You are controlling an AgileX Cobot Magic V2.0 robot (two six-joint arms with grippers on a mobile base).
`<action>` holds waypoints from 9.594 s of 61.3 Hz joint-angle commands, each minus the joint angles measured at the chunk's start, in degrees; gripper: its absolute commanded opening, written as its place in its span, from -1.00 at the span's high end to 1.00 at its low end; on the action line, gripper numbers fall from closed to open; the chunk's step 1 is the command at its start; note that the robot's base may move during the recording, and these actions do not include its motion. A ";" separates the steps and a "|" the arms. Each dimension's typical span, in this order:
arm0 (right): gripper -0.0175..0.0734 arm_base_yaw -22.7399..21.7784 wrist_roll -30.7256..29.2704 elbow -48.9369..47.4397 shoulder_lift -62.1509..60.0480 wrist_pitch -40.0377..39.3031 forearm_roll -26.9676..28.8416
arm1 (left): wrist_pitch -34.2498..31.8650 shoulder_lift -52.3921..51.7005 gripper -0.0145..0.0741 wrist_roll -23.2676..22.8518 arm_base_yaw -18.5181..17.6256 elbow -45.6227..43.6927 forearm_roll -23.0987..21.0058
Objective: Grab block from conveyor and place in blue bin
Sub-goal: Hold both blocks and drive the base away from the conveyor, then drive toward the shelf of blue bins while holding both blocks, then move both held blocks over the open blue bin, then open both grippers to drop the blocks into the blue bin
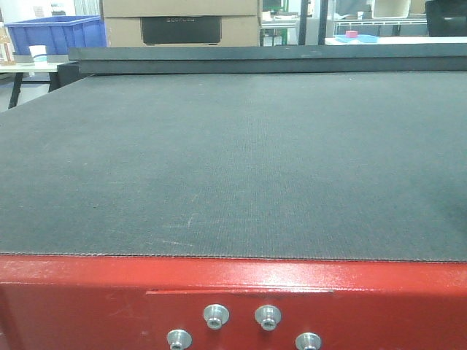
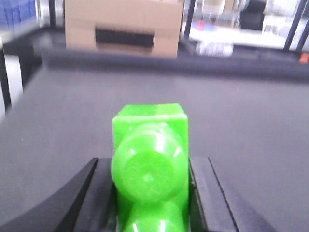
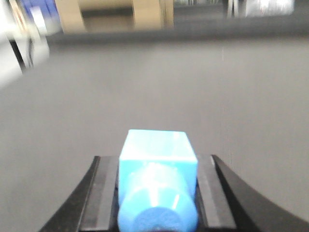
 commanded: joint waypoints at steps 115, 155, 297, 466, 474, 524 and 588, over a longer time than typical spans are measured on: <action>0.97 -0.05 -0.51 0.11 -6.39 -6.54 -0.65 | -1.61 -10.21 0.92 0.03 -0.20 -0.07 1.36; 0.97 -0.05 -0.51 0.11 -6.39 -6.54 -0.65 | -1.61 -10.21 0.92 0.03 -0.20 -0.07 1.36; 0.97 -0.05 -0.51 0.11 -6.39 -6.54 -0.65 | -1.61 -10.21 0.92 0.03 -0.20 -0.07 1.36; 0.97 -0.05 -0.51 0.11 -6.39 -6.54 -0.65 | -1.62 -10.21 0.92 0.03 -0.20 -0.07 1.36; 0.97 -0.05 -0.51 0.11 -6.39 -6.54 -0.65 | -1.62 -10.21 0.92 0.03 -0.20 -0.07 1.36; 0.97 0.88 -2.65 -2.62 -3.43 -6.64 -0.65 | -1.46 -6.15 0.92 0.03 -0.57 -3.30 1.49; 0.41 13.10 -6.96 -44.26 57.21 -10.83 0.13 | -1.17 56.57 0.62 0.15 -18.58 -47.53 2.86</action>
